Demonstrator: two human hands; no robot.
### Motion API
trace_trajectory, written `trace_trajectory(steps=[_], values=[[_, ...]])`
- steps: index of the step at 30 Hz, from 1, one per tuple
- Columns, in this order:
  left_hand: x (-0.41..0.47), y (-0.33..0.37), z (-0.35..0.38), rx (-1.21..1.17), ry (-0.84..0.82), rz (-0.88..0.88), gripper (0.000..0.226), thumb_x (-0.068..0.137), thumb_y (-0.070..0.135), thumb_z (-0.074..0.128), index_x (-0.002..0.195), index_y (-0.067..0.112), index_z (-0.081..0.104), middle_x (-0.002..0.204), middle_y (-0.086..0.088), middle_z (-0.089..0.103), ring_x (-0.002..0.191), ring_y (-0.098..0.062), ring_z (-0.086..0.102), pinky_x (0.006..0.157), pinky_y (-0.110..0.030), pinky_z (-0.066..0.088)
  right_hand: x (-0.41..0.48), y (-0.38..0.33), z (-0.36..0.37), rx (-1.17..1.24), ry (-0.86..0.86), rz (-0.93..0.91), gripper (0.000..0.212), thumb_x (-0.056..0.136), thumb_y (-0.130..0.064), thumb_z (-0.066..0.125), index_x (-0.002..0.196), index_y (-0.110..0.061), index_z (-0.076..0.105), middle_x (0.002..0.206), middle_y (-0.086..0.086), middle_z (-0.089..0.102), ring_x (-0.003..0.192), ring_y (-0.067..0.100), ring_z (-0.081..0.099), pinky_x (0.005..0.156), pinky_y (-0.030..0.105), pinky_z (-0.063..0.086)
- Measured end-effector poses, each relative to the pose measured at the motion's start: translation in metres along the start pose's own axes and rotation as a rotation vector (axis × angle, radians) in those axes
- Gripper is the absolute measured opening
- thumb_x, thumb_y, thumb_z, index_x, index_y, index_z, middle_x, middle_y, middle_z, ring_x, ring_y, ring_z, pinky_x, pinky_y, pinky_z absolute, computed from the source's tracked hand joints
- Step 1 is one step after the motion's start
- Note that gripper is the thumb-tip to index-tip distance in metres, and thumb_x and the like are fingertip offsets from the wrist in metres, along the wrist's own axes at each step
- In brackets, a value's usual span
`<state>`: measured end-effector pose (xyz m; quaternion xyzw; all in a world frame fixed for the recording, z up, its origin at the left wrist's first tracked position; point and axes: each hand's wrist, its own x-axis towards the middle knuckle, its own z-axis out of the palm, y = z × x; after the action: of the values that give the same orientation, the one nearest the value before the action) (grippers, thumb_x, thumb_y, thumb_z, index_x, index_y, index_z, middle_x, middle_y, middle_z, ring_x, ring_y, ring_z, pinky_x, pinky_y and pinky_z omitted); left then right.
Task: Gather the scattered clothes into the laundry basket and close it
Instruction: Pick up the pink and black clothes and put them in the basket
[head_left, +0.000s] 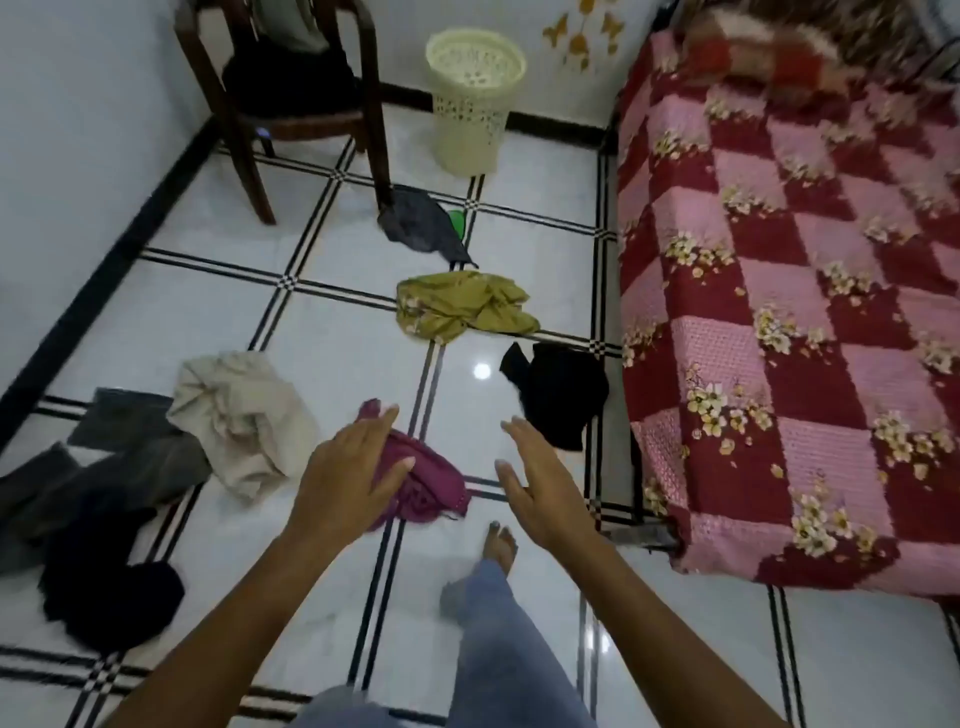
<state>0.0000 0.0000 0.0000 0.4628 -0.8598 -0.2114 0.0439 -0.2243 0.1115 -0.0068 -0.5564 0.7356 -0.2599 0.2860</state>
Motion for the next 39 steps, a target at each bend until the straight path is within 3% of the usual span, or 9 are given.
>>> trace_trajectory(steps=[7,10,13,18,24,28,31,36,39], values=[[0.133,-0.008,0.157,-0.004,-0.360,-0.303,0.092,0.073,0.072,0.013,0.143,0.021,0.045,0.136,-0.003,0.058,0.129,-0.023,0.051,0.111,-0.050,0.026,0.086,0.150,0.013,0.078,-0.089,0.281,0.042,0.100,-0.028,0.047,0.141,-0.027,0.042,0.148,-0.004,0.044,0.136,0.008,0.039,0.114,0.035,0.035],[0.185,-0.036,0.233,0.029,-0.426,-0.503,0.066,0.083,0.066,0.035,0.131,0.025,0.055,0.133,0.001,0.059,0.129,-0.022,0.049,0.112,-0.058,0.018,0.139,0.220,0.059,0.041,-0.162,0.319,0.039,0.100,-0.030,0.045,0.137,-0.022,0.047,0.139,-0.003,0.052,0.125,0.012,0.050,0.106,0.036,0.043],[0.229,-0.092,0.341,0.031,-0.425,-0.630,0.041,0.086,0.053,0.054,0.116,0.025,0.061,0.120,0.002,0.063,0.119,-0.024,0.055,0.110,-0.061,0.025,0.202,0.303,0.132,-0.019,-0.267,0.289,0.040,0.099,-0.030,0.044,0.137,-0.020,0.049,0.139,-0.002,0.053,0.126,0.017,0.051,0.107,0.032,0.040],[0.251,-0.204,0.525,-0.116,-0.520,-0.867,0.067,0.073,0.061,0.057,0.119,0.013,0.059,0.123,-0.013,0.059,0.115,-0.035,0.055,0.098,-0.054,0.046,0.280,0.441,0.264,-0.082,-0.339,0.269,0.046,0.098,-0.034,0.039,0.139,-0.014,0.048,0.143,0.006,0.051,0.128,0.028,0.050,0.105,0.044,0.041],[0.252,-0.249,0.647,-0.290,-0.372,-1.263,0.139,0.059,0.060,0.082,0.153,0.023,-0.014,0.160,-0.024,-0.007,0.147,-0.046,0.005,0.116,-0.059,0.015,0.309,0.548,0.362,-0.133,-0.382,0.264,0.041,0.101,-0.029,0.042,0.140,-0.017,0.044,0.145,0.004,0.047,0.129,0.026,0.047,0.106,0.041,0.040],[0.268,-0.229,0.674,-0.528,-0.146,-1.140,0.065,0.070,0.035,0.076,0.127,0.010,0.056,0.120,-0.011,0.065,0.116,-0.036,0.059,0.097,-0.041,0.047,0.296,0.581,0.367,-0.125,-0.277,0.277,0.037,0.099,-0.028,0.046,0.134,-0.015,0.051,0.136,0.005,0.054,0.122,0.025,0.053,0.101,0.043,0.045],[0.305,-0.176,0.665,-0.760,-0.183,-0.996,0.016,0.079,0.025,0.063,0.089,0.015,0.071,0.083,-0.004,0.067,0.082,-0.025,0.065,0.075,-0.036,0.051,0.301,0.604,0.344,-0.199,-0.105,0.269,0.033,0.096,-0.027,0.052,0.125,-0.014,0.057,0.125,0.008,0.060,0.113,0.029,0.057,0.092,0.043,0.048],[0.372,-0.099,0.639,-1.221,-0.110,-0.844,0.020,0.083,0.002,0.046,0.074,0.015,0.058,0.067,0.001,0.055,0.059,-0.008,0.055,0.054,-0.018,0.047,0.373,0.652,0.288,-0.404,0.192,0.444,0.052,0.088,-0.029,0.060,0.136,-0.013,0.046,0.143,0.012,0.044,0.131,0.031,0.041,0.101,0.050,0.040],[0.403,-0.092,0.641,-1.268,-0.028,-0.847,0.027,0.088,-0.002,0.040,0.076,0.016,0.057,0.074,-0.004,0.054,0.067,-0.013,0.055,0.063,-0.026,0.049,0.421,0.681,0.262,-0.320,0.211,0.585,0.092,0.079,-0.035,0.074,0.151,-0.015,0.020,0.161,0.015,0.010,0.146,0.034,0.019,0.113,0.055,0.029]])
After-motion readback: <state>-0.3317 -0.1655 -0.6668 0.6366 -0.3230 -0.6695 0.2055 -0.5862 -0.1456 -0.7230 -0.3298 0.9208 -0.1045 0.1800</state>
